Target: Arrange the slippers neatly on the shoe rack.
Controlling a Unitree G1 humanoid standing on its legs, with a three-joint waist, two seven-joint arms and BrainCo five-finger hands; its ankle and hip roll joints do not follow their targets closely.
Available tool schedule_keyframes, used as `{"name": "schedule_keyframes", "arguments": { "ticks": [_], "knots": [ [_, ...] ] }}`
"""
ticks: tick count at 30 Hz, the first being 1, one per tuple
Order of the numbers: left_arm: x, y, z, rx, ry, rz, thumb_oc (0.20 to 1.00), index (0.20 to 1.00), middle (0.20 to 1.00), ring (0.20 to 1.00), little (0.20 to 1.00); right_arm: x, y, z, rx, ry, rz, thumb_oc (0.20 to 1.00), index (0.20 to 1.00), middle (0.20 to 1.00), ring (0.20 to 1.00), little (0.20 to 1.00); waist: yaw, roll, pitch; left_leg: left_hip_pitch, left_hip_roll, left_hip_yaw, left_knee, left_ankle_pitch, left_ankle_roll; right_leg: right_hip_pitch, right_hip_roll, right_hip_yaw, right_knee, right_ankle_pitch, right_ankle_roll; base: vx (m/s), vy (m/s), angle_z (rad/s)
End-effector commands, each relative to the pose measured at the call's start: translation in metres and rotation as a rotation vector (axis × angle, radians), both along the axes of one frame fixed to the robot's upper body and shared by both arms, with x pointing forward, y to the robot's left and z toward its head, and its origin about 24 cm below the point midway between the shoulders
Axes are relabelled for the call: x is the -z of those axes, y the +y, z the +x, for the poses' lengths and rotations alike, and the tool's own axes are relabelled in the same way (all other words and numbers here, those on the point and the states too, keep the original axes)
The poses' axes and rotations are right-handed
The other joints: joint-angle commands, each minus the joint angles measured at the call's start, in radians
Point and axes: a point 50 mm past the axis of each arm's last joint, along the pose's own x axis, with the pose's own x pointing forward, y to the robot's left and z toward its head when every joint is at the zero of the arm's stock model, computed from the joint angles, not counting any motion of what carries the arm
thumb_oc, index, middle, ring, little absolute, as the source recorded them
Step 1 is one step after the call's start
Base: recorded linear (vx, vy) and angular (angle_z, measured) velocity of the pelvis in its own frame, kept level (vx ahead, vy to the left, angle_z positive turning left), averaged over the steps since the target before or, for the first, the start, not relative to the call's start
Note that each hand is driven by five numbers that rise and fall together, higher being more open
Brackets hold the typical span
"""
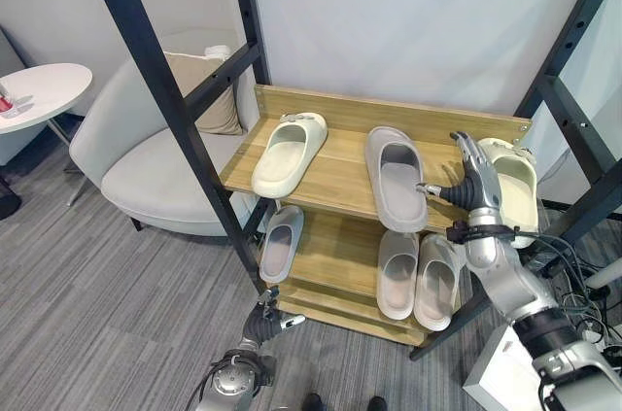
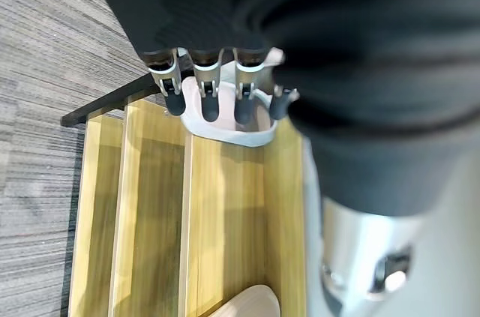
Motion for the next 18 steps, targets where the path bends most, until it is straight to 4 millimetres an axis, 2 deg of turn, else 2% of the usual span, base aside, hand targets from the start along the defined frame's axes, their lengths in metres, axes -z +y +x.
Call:
{"name": "schedule_keyframes", "arguments": {
  "ticks": [1,7,8,13,17,18],
  "knots": [
    [-0.01,0.009,0.02,-0.011,-0.07,-0.007,1.0,1.0,1.0,1.0,1.0,-0.044,0.0,0.028,-0.007,-0.082,-0.114,1.0,1.0,1.0,1.0,1.0,0.037,-0.06,0.006,0.018,-0.02,-0.021,0.0,-0.176,0.015,0.143,-0.01,-0.008,0.03,-0.266,0.027,0.01,0.038,0.07],
    [-0.011,0.01,0.022,-0.014,-0.068,-0.017,1.0,1.0,1.0,1.0,1.0,-0.051,0.008,0.043,-0.021,-0.051,-0.156,1.0,1.0,1.0,1.0,1.0,0.051,-0.073,0.007,0.007,-0.021,-0.03,0.0,-0.169,0.017,0.135,-0.012,-0.019,0.031,-0.258,0.03,0.0,0.026,0.04],
    [-0.009,0.01,0.022,-0.013,-0.06,-0.017,1.0,1.0,1.0,1.0,1.0,-0.054,0.014,0.052,-0.026,-0.029,-0.177,1.0,1.0,1.0,1.0,1.0,0.066,-0.085,0.009,0.006,-0.021,-0.031,0.0,-0.172,0.017,0.135,-0.013,-0.022,0.034,-0.26,0.032,0.01,0.032,0.03],
    [-0.01,0.013,0.024,-0.022,-0.062,-0.016,1.0,1.0,1.0,1.0,1.0,-0.057,0.017,0.06,-0.026,0.002,-0.219,1.0,1.0,1.0,1.0,1.0,0.079,-0.098,0.012,-0.001,-0.022,-0.038,0.0,-0.171,0.017,0.131,-0.014,-0.03,0.036,-0.256,0.034,0.01,0.025,0.03],
    [-0.009,0.018,0.025,-0.044,-0.058,-0.009,1.0,1.0,1.0,1.0,1.0,-0.048,0.018,0.066,-0.02,0.068,-0.24,1.0,1.0,1.0,1.0,1.0,0.088,-0.112,0.016,-0.007,-0.023,-0.045,0.0,-0.17,0.017,0.126,-0.015,-0.035,0.037,-0.253,0.036,0.0,0.028,0.08],
    [-0.009,0.019,0.025,-0.046,-0.055,-0.01,1.0,1.0,1.0,1.0,1.0,-0.043,0.017,0.067,-0.016,0.093,-0.247,0.467,0.467,0.467,0.467,0.467,0.09,-0.114,0.016,-0.008,-0.024,-0.046,0.0,-0.17,0.017,0.126,-0.015,-0.038,0.038,-0.253,0.037,-0.01,0.025,0.09]
  ]
}}
